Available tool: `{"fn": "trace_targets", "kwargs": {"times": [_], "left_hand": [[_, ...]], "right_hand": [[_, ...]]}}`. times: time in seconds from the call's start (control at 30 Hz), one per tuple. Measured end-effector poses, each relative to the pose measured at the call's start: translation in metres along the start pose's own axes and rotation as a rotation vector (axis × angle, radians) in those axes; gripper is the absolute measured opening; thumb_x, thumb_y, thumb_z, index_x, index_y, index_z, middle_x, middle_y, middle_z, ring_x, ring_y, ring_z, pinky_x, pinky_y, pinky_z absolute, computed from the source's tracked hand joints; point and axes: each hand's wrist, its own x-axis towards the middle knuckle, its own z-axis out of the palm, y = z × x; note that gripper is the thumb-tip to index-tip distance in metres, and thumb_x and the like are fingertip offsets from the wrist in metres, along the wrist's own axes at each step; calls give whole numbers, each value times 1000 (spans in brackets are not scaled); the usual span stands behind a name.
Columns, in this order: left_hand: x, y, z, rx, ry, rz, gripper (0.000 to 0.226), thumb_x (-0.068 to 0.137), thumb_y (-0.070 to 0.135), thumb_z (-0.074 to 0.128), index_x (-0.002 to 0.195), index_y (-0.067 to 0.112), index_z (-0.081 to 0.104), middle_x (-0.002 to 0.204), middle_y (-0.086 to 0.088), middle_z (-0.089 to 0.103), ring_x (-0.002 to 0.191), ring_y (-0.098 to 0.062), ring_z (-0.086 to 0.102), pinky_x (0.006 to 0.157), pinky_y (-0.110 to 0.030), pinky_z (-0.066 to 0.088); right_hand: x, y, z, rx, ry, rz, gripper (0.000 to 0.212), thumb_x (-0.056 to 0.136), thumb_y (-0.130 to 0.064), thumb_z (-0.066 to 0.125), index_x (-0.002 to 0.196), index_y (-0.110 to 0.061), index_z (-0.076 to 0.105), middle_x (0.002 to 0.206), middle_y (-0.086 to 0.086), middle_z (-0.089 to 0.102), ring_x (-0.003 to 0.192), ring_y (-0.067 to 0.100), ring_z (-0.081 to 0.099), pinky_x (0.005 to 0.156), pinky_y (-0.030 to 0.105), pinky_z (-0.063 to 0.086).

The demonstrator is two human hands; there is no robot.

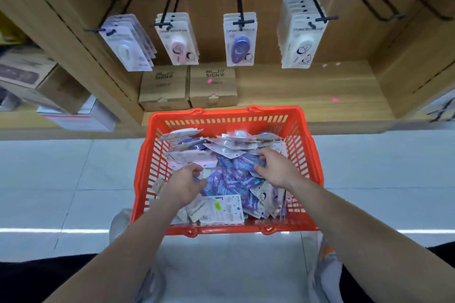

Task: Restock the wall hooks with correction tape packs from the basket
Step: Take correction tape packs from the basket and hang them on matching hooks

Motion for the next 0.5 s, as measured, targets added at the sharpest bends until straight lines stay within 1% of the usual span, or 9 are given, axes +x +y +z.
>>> {"fn": "trace_targets", "kwargs": {"times": [0.07, 0.1, 0.17, 0.23, 0.3, 0.37, 0.43, 0.5], "left_hand": [[3, -4, 10, -28, -28, 6, 44, 94, 29, 73, 133, 13, 60, 127, -3, 65, 110, -22, 64, 98, -34, 52], [5, -5, 15, -46, -38, 2, 46, 94, 29, 74, 134, 12, 60, 129, -5, 64, 114, -24, 63, 101, -38, 52], [12, -3, 25, -88, -41, -17, 48, 93, 29, 75, 134, 10, 59, 130, -9, 63, 117, -28, 61, 103, -43, 51], [19, -1, 35, -115, -42, -47, 50, 92, 33, 75, 133, 11, 58, 131, -8, 62, 117, -28, 60, 102, -42, 51], [24, 3, 42, -83, -27, -69, 50, 89, 42, 75, 129, 17, 59, 122, -1, 65, 110, -24, 63, 95, -38, 53], [29, 8, 47, -96, -8, -107, 46, 85, 50, 78, 119, 24, 60, 111, 4, 67, 101, -20, 65, 87, -34, 53], [33, 13, 52, -155, -7, -138, 44, 82, 51, 81, 109, 26, 57, 103, 6, 68, 94, -17, 64, 80, -30, 49], [34, 18, 57, -138, -18, -137, 40, 84, 52, 79, 104, 28, 55, 88, 12, 64, 83, -13, 62, 75, -28, 47]], "right_hand": [[7, 2, 19, -16, 38, 0, 52, 103, -37, 55, 151, -22, 43, 148, 4, 53, 133, 28, 49, 105, 45, 48], [11, 3, 26, -41, 65, -5, 52, 103, -37, 54, 152, -24, 42, 149, 2, 53, 136, 28, 45, 107, 46, 46], [20, 5, 34, -75, 111, -11, 52, 102, -37, 53, 152, -27, 43, 149, 1, 54, 137, 29, 39, 106, 46, 45], [28, 9, 37, -116, 114, -18, 53, 103, -38, 53, 154, -27, 42, 149, 0, 51, 137, 30, 35, 105, 46, 46], [33, 12, 41, -173, 99, -46, 55, 103, -42, 52, 155, -29, 40, 148, -3, 47, 135, 29, 33, 104, 46, 46], [37, 14, 43, -200, 85, -58, 58, 103, -46, 52, 156, -28, 39, 146, -3, 45, 133, 30, 33, 104, 45, 45], [41, 15, 43, -217, 64, -74, 61, 103, -48, 51, 158, -27, 36, 144, 0, 44, 130, 30, 34, 103, 43, 43], [43, 17, 42, -232, 43, -85, 64, 101, -54, 52, 157, -29, 36, 140, 0, 44, 127, 28, 33, 103, 42, 41]]}}
